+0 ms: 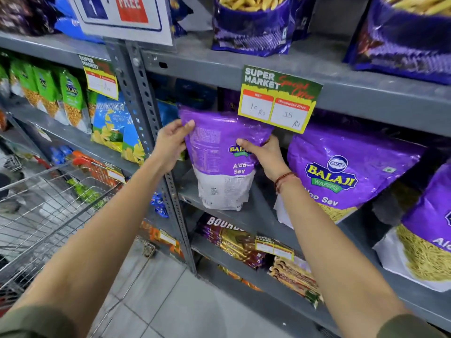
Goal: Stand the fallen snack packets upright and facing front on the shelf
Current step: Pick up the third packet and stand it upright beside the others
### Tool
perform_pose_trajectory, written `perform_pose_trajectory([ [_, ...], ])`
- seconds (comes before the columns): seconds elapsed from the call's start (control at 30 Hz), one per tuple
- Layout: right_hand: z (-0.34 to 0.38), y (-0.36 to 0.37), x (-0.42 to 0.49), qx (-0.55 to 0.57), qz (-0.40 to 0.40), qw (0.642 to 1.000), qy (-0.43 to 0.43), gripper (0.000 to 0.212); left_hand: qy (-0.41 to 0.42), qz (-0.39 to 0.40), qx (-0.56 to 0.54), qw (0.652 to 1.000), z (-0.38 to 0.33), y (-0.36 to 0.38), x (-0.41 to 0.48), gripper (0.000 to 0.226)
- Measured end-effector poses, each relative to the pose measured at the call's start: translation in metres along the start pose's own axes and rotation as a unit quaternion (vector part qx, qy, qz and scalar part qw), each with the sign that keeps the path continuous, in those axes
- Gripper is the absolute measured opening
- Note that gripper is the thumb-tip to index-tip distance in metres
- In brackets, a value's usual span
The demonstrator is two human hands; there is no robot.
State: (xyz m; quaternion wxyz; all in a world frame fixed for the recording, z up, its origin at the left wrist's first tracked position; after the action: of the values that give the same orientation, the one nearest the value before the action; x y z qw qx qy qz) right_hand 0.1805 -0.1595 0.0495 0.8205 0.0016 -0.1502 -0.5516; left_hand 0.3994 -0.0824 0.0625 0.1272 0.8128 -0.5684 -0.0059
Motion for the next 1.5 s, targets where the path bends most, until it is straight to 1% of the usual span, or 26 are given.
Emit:
perform_pose_trajectory([
  [0.1,0.005,0.003,0.001,0.017,-0.012,1.000,-0.008,0.025,0.012,-0.014,0.013,1.000,-0.005,-0.001,0.006,0.008],
  [0.2,0.004,0.003,-0.001,0.039,-0.023,0.999,-0.009,0.024,0.009,-0.036,-0.016,0.999,0.002,-0.002,0.000,0.009],
  [0.27,-0.002,0.000,-0.006,0.055,-0.030,0.998,-0.004,0.023,0.003,-0.066,-0.022,0.998,0.014,-0.004,-0.012,0.015],
  [0.33,-0.015,-0.001,-0.014,0.059,-0.033,0.998,0.013,0.023,-0.003,-0.141,0.032,0.990,0.038,-0.008,-0.035,0.029],
  [0.37,-0.025,-0.002,-0.019,0.054,-0.035,0.998,0.024,0.022,-0.005,-0.191,0.081,0.978,0.053,-0.010,-0.053,0.033],
  [0.43,-0.049,-0.004,-0.029,0.044,-0.035,0.997,0.044,0.020,0.004,-0.263,0.171,0.949,0.086,-0.008,-0.093,0.032],
  [0.47,-0.061,-0.003,-0.035,0.042,-0.033,0.997,0.057,0.019,0.008,-0.270,0.203,0.941,0.101,-0.001,-0.111,0.030],
  [0.53,-0.078,-0.002,-0.047,0.041,-0.026,0.995,0.083,0.018,-0.008,-0.235,0.252,0.939,0.131,0.019,-0.134,0.039],
  [0.63,-0.081,-0.001,-0.055,0.014,-0.029,0.995,0.090,0.021,-0.030,-0.172,0.296,0.939,0.156,0.048,-0.143,0.079],
  [0.7,-0.078,-0.006,-0.062,-0.022,-0.058,0.995,0.080,0.024,-0.048,-0.141,0.306,0.940,0.161,0.056,-0.134,0.109],
  [0.77,-0.073,-0.009,-0.076,-0.075,-0.099,0.991,0.054,0.023,-0.064,-0.111,0.317,0.940,0.159,0.054,-0.121,0.127],
  [0.83,-0.066,-0.001,-0.092,-0.079,-0.116,0.990,0.024,0.017,-0.059,-0.089,0.286,0.952,0.155,0.054,-0.106,0.125],
  [0.9,-0.060,0.016,-0.104,-0.072,-0.061,0.995,-0.034,0.017,-0.071,-0.051,0.247,0.965,0.154,0.058,-0.095,0.127],
  [0.93,-0.058,0.022,-0.109,-0.067,-0.034,0.996,-0.057,0.021,-0.077,-0.026,0.264,0.961,0.158,0.055,-0.090,0.126],
  [0.97,-0.064,0.020,-0.112,-0.069,-0.036,0.996,-0.039,0.026,-0.081,-0.007,0.307,0.948,0.157,0.048,-0.085,0.119],
  [1.03,-0.073,0.008,-0.115,-0.039,-0.064,0.996,0.037,0.035,-0.089,0.041,0.379,0.920,0.152,0.029,-0.072,0.106],
  [1.1,-0.078,-0.004,-0.114,-0.056,-0.079,0.994,0.047,0.035,-0.119,0.118,0.450,0.877,0.148,0.013,-0.055,0.098],
  [1.17,-0.076,-0.012,-0.109,-0.072,-0.110,0.990,0.045,0.035,-0.127,0.168,0.526,0.824,0.141,0.004,-0.038,0.078],
  [1.2,-0.075,-0.016,-0.106,-0.076,-0.124,0.989,0.040,0.035,-0.109,0.162,0.554,0.809,0.136,-0.001,-0.031,0.065],
  [1.23,-0.073,-0.020,-0.101,-0.087,-0.138,0.986,0.035,0.035,-0.078,0.116,0.571,0.809,0.126,-0.009,-0.026,0.049],
  [1.27,-0.074,-0.025,-0.097,-0.096,-0.146,0.984,0.031,0.035,-0.051,0.045,0.560,0.826,0.116,-0.020,-0.024,0.033],
  [1.3,-0.077,-0.030,-0.092,-0.110,-0.152,0.982,0.032,0.036,-0.036,-0.028,0.522,0.851,0.108,-0.032,-0.027,0.026],
  [1.33,-0.081,-0.034,-0.086,-0.122,-0.152,0.980,0.040,0.039,-0.028,-0.076,0.479,0.874,0.106,-0.039,-0.032,0.028],
  [1.37,-0.087,-0.036,-0.079,-0.139,-0.144,0.978,0.055,0.045,-0.024,-0.086,0.437,0.895,0.107,-0.038,-0.040,0.033],
  [1.4,-0.094,-0.036,-0.073,-0.159,-0.127,0.976,0.074,0.055,-0.018,-0.073,0.402,0.912,0.111,-0.032,-0.046,0.038],
  [1.5,-0.115,-0.029,-0.053,-0.197,-0.046,0.970,0.133,0.087,0.008,0.003,0.364,0.931,0.121,-0.006,-0.060,0.058],
])
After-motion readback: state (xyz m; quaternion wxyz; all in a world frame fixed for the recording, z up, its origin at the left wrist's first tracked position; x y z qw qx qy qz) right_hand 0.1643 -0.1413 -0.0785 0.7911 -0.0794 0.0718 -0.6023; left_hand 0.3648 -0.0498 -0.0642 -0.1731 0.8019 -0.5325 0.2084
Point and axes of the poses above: each hand's wrist, its own x-axis towards the middle knuckle, its own y-axis out of the palm, z = x × y, the point moved 8 cm from there along x, towards the middle knuckle, and after that the axes turned 1 degree about -z, right-handed, at the moved point
